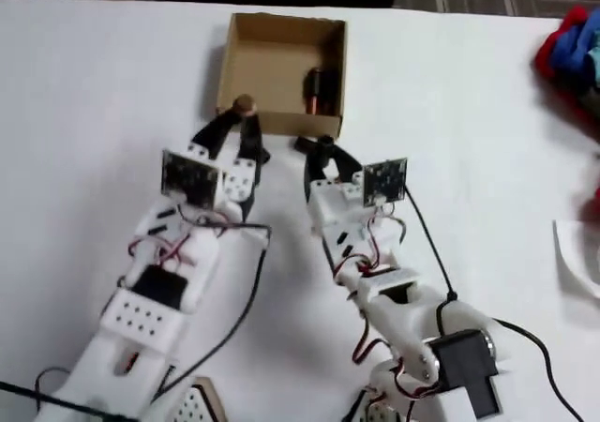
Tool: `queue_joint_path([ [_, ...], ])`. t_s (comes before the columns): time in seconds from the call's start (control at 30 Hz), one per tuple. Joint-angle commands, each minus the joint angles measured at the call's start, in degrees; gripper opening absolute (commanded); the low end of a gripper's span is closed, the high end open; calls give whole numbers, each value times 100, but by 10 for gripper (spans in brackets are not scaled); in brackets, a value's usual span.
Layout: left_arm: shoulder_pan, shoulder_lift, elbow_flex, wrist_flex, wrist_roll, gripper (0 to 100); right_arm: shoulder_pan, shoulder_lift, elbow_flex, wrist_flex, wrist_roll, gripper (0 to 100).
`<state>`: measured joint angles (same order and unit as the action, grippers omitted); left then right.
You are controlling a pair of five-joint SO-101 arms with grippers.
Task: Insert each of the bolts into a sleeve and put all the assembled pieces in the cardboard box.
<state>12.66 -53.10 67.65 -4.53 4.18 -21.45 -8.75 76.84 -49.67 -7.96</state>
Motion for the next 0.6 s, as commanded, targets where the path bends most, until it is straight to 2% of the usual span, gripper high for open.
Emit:
queue_joint_path([
  [0.0,70,527,-1455,949,1196,26,-4,549,-44,-1103,-18,22],
  [0.07,97,826,-2053,1626,1846,26,13,1112,-35,-2079,193,22],
  [0.13,176,1037,-2545,2022,2189,26,13,1701,-26,-3055,475,22],
  [0.27,545,1160,-2941,2277,2092,26,-75,2712,-88,-4549,721,22],
  [0.43,1196,1143,-2624,2374,1257,26,-215,3064,-193,-4866,738,22],
  [0.57,1301,1178,-2492,2224,1029,26,-189,3029,-202,-4857,738,22],
])
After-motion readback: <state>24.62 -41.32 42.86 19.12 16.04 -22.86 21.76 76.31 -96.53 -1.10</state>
